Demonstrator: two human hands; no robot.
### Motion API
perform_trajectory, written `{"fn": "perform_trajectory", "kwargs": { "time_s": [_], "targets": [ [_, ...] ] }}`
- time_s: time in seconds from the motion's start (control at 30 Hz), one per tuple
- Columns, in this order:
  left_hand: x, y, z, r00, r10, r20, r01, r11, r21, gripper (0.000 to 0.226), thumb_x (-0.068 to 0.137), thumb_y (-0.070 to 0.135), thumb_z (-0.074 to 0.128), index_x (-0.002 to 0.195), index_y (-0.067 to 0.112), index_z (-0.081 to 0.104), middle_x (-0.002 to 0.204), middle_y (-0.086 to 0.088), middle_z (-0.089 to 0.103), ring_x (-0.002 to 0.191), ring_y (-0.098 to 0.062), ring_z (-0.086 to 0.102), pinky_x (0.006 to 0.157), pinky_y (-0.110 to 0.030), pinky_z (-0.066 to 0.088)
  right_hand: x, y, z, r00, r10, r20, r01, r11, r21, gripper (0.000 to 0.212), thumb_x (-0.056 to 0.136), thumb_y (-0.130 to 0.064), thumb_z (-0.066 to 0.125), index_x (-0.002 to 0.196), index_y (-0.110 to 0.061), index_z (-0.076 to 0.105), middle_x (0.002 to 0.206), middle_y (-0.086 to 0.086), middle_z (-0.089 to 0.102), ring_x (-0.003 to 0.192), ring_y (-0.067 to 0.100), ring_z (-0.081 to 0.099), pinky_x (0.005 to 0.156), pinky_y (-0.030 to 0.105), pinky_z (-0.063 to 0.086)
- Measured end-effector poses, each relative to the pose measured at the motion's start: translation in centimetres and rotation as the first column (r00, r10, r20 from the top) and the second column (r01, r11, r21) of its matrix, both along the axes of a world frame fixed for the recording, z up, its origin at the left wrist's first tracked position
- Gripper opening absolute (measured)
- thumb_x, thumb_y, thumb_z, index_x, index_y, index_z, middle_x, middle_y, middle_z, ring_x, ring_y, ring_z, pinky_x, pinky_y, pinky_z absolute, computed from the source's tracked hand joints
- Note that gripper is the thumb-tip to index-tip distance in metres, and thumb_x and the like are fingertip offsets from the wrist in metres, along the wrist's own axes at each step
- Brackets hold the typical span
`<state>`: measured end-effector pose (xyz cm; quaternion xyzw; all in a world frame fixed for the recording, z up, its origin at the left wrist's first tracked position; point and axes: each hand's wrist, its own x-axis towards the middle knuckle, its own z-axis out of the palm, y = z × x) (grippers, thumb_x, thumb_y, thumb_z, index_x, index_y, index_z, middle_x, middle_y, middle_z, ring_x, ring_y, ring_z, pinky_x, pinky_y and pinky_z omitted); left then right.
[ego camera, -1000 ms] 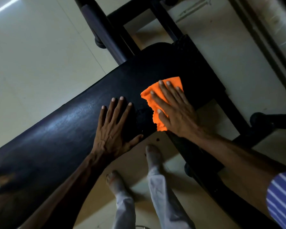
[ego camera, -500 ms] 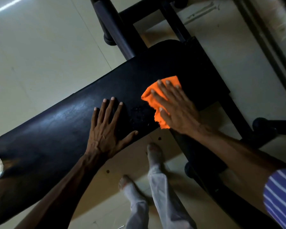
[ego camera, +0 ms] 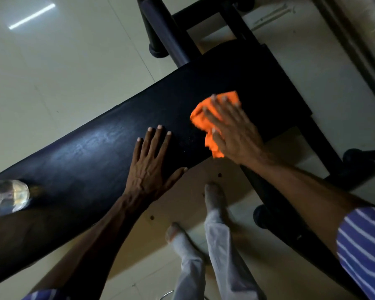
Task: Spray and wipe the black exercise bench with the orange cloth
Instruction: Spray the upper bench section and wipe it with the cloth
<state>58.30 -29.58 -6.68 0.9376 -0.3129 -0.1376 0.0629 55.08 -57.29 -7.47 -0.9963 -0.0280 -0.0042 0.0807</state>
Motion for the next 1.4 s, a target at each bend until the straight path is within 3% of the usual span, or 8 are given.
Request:
{"fn": "perform_trajectory", "kwargs": {
  "time_s": [0.17, 0.4, 0.6, 0.87, 1.03, 1.1, 1.3, 1.4],
  "targets": [
    [-1.0, 1.2, -0.7, 0.997, 0.079, 0.012, -0.078, 0.996, -0.036, 0.091, 0.098, 0.075, 0.028, 0.166, 0.018, 0.011, 0.175, -0.006, 0.003, 0.163, -0.025, -0.004, 0.132, -0.052, 0.007, 2.0, 5.8, 0.0, 0.894, -0.446, 0.04, 0.441, 0.893, 0.094, 0.063, 0.106, -0.032, 0.037, 0.167, -0.021, 0.029, 0.177, 0.015, 0.017, 0.165, 0.037, 0.013, 0.134, 0.053, 0.009],
    [-1.3, 3.4, -0.9, 0.968, 0.249, 0.036, -0.248, 0.968, -0.04, 0.083, 0.103, 0.066, 0.031, 0.166, 0.017, 0.011, 0.175, -0.008, 0.004, 0.163, -0.027, -0.003, 0.131, -0.054, 0.007, -1.2, 3.6, -1.1, 0.982, 0.186, -0.025, -0.187, 0.98, -0.062, 0.062, 0.11, -0.034, 0.033, 0.169, -0.025, 0.018, 0.179, 0.01, 0.011, 0.166, 0.031, 0.008, 0.134, 0.052, 0.012],
    [-1.4, 5.0, -1.5, 0.96, 0.275, 0.046, -0.274, 0.961, -0.033, 0.082, 0.104, 0.066, 0.03, 0.167, 0.019, 0.007, 0.175, -0.007, 0.0, 0.162, -0.025, -0.007, 0.132, -0.051, 0.002, 2.1, 7.6, -0.4, 0.915, -0.398, 0.069, 0.394, 0.917, 0.059, 0.062, 0.108, -0.033, 0.033, 0.169, -0.023, 0.023, 0.178, 0.013, 0.015, 0.165, 0.035, 0.012, 0.135, 0.051, 0.008],
    [-2.1, 5.4, -1.2, 0.949, 0.311, 0.041, -0.31, 0.95, -0.041, 0.08, 0.105, 0.062, 0.036, 0.167, 0.02, 0.008, 0.175, -0.007, -0.001, 0.162, -0.026, -0.007, 0.132, -0.052, 0.002, -2.1, 5.6, -0.7, 0.959, 0.28, -0.05, -0.281, 0.959, -0.025, 0.063, 0.11, -0.033, 0.036, 0.169, -0.024, 0.019, 0.179, 0.011, 0.011, 0.166, 0.031, 0.008, 0.135, 0.05, 0.009],
    [-2.7, 6.1, -1.4, 0.924, 0.383, 0.024, -0.38, 0.922, -0.078, 0.078, 0.106, 0.062, 0.032, 0.167, 0.019, 0.008, 0.175, -0.007, -0.001, 0.162, -0.024, -0.008, 0.132, -0.05, 0.001, 2.8, 6.7, 0.0, 0.944, -0.329, 0.02, 0.327, 0.941, 0.085, 0.061, 0.11, -0.034, 0.031, 0.169, -0.024, 0.021, 0.178, 0.013, 0.012, 0.166, 0.034, 0.008, 0.135, 0.052, 0.006],
    [-3.1, 6.8, -1.2, 0.914, 0.405, 0.015, -0.403, 0.912, -0.082, 0.078, 0.105, 0.063, 0.03, 0.166, 0.019, 0.009, 0.175, -0.006, 0.0, 0.162, -0.024, -0.007, 0.132, -0.051, 0.002, 1.8, 10.5, -0.2, 0.922, -0.387, 0.02, 0.383, 0.918, 0.1, 0.062, 0.109, -0.032, 0.034, 0.169, -0.023, 0.023, 0.178, 0.014, 0.012, 0.166, 0.036, 0.008, 0.135, 0.053, 0.005],
    [-3.8, 9.4, -0.2, 0.898, 0.439, 0.003, -0.439, 0.897, -0.05, 0.078, 0.104, 0.063, 0.029, 0.166, 0.019, 0.01, 0.175, -0.007, 0.001, 0.162, -0.026, -0.006, 0.131, -0.054, 0.006, -3.2, 10.5, -1.6, 0.971, 0.241, -0.013, -0.241, 0.971, 0.01, 0.062, 0.11, -0.036, 0.034, 0.17, -0.026, 0.017, 0.179, 0.011, 0.009, 0.167, 0.031, 0.005, 0.135, 0.052, 0.007],
    [-3.9, 10.5, -0.4, 0.9, 0.435, 0.008, -0.435, 0.9, -0.026, 0.079, 0.104, 0.064, 0.025, 0.166, 0.02, 0.008, 0.175, -0.007, -0.001, 0.162, -0.025, -0.008, 0.131, -0.054, 0.005, -0.9, 8.3, -1.6, 0.969, 0.247, 0.003, -0.247, 0.969, -0.018, 0.062, 0.111, -0.038, 0.031, 0.17, -0.025, 0.016, 0.179, 0.01, 0.009, 0.167, 0.029, 0.007, 0.135, 0.05, 0.01]
  ]
}}
